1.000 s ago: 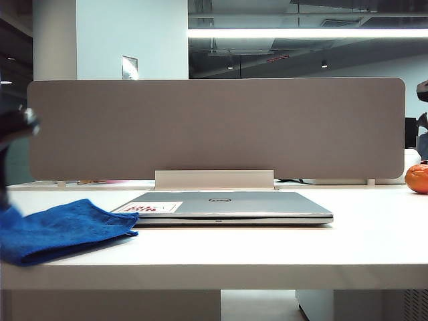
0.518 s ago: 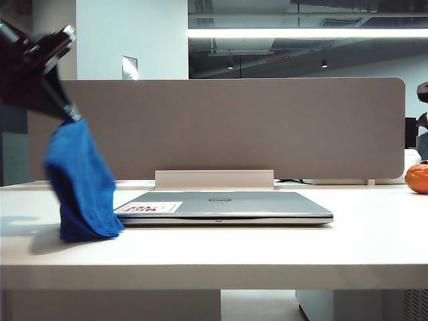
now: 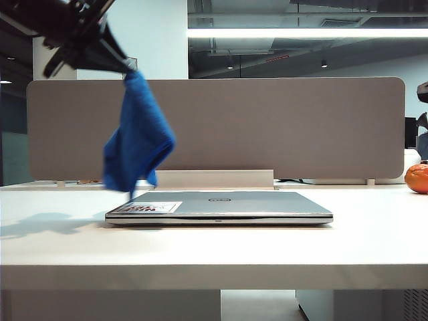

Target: Pick up the blue rag and put it over the laptop.

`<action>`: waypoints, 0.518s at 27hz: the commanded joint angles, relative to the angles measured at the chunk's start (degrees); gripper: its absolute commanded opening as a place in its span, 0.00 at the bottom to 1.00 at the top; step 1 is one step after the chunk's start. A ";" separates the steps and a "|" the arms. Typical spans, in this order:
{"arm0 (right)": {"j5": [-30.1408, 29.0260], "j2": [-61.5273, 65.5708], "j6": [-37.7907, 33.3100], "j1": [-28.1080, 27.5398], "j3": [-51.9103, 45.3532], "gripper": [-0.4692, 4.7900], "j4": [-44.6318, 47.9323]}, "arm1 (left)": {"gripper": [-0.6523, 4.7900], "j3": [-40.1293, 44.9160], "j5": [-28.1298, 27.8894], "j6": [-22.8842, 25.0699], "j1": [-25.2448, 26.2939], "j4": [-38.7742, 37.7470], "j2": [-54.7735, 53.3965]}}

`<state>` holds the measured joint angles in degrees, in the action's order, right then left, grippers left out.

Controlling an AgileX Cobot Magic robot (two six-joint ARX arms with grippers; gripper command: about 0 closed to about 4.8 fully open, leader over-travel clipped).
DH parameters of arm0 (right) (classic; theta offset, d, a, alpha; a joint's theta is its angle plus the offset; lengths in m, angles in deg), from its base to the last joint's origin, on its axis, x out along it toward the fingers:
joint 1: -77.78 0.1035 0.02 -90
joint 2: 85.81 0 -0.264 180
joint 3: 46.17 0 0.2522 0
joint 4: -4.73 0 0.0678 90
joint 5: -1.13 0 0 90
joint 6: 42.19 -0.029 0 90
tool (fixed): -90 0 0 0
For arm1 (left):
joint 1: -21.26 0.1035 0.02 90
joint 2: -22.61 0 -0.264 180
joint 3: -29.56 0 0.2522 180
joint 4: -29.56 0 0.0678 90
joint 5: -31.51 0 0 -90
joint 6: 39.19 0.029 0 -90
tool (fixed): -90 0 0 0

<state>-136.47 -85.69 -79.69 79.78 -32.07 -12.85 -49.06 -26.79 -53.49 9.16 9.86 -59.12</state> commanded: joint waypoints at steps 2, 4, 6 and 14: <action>0.11 -0.13 0.24 0.02 -0.31 0.08 0.61 | 0.11 -0.46 -3.87 -1.66 -3.41 7.48 -0.76; 0.13 -0.13 0.24 0.02 -0.31 0.08 0.61 | 0.11 -0.74 -5.01 -1.95 -4.96 9.35 -1.81; 0.13 -0.13 0.24 0.02 -0.31 0.08 0.59 | 0.11 -1.03 -5.14 -2.78 -5.86 10.84 -3.06; 0.13 -0.13 0.26 0.00 -0.31 0.08 0.59 | 0.11 -11.23 -4.94 -4.81 -12.17 11.98 -15.63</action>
<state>-136.44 -85.69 -79.69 79.78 -32.07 -12.89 -58.39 -31.95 -58.35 -2.34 20.72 -73.90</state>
